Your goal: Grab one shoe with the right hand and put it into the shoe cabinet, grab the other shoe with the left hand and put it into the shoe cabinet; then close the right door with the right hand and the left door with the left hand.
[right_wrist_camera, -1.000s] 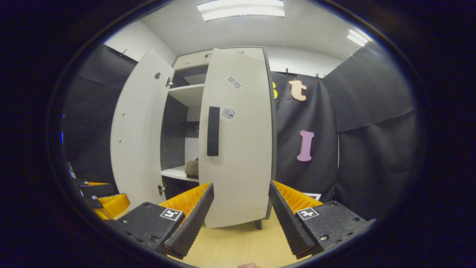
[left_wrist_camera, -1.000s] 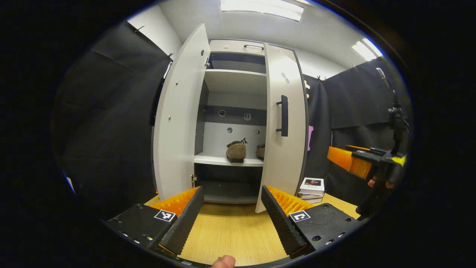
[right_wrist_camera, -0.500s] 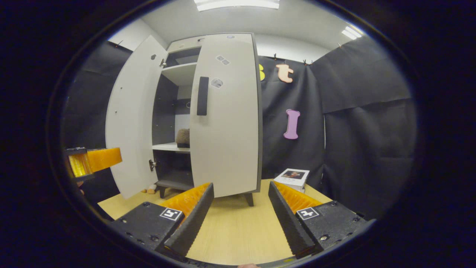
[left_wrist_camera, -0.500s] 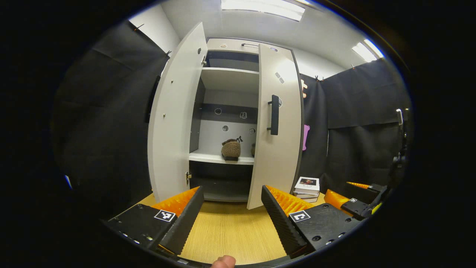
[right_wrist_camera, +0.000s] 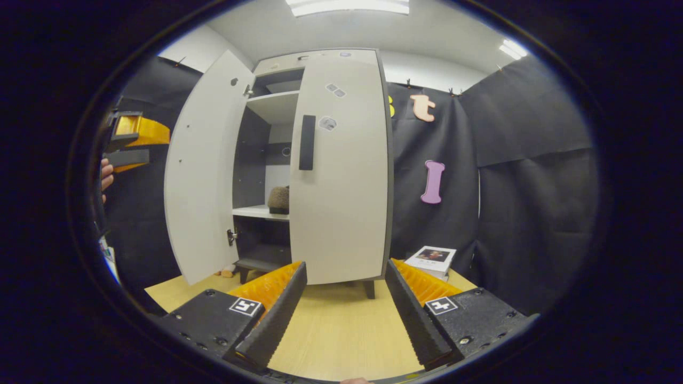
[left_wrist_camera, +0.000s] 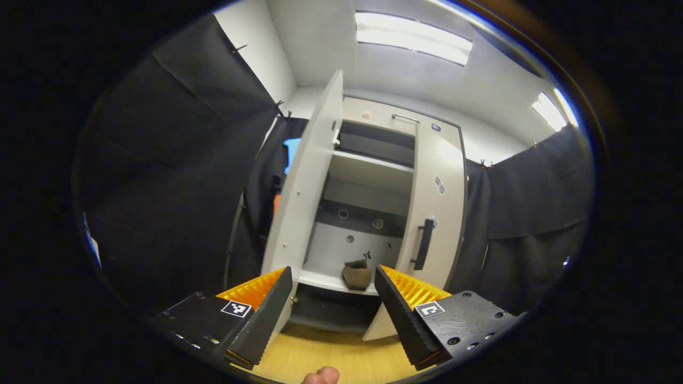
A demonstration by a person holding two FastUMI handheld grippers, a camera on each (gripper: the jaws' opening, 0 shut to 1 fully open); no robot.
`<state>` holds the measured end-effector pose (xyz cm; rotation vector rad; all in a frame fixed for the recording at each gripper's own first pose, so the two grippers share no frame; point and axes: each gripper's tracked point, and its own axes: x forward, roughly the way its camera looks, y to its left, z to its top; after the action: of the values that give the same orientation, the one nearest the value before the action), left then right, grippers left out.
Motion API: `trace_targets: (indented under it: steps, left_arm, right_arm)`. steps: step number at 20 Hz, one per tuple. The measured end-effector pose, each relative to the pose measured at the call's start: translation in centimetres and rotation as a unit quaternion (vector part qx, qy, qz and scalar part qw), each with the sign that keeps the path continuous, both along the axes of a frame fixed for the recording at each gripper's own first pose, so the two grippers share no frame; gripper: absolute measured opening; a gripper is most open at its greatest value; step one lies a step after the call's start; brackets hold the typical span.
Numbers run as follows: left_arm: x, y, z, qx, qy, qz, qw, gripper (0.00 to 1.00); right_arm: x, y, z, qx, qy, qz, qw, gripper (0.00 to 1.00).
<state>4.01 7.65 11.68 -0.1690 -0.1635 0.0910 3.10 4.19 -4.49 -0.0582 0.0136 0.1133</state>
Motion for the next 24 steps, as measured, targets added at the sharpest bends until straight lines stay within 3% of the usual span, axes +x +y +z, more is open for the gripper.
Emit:
trace_targets:
  steps: [3,5,7,13,19,24]
  left_arm:
    - [1.1,8.5,2.8,0.031,-0.029,0.098,0.994,0.95]
    - [2.7,11.6,2.3,0.034,-0.013,0.115,0.993,1.0]
    - [5.8,12.7,2.4,0.026,0.002,0.112,0.993,0.95]
    - [11.4,15.2,0.5,-0.003,0.045,0.117,0.992,0.95]
    - [11.8,15.1,-0.6,0.001,0.05,0.117,0.992,0.95]
    - [12.1,13.9,-0.7,0.003,0.061,0.077,0.995,0.93]
  right_arm:
    - [-0.2,0.5,-0.2,-0.005,-0.001,0.003,1.0,0.97]
    - [-0.4,0.9,-0.4,-0.004,0.005,0.008,1.0,0.96]
    - [-0.5,0.9,-0.3,-0.008,0.006,0.009,1.0,0.97]
    - [-0.5,0.1,0.3,-0.014,0.001,-0.007,1.0,0.97]
    - [0.4,0.4,0.3,-0.017,0.006,-0.01,1.0,0.97]
    - [1.1,1.7,0.2,-0.016,0.007,0.004,1.0,0.97]
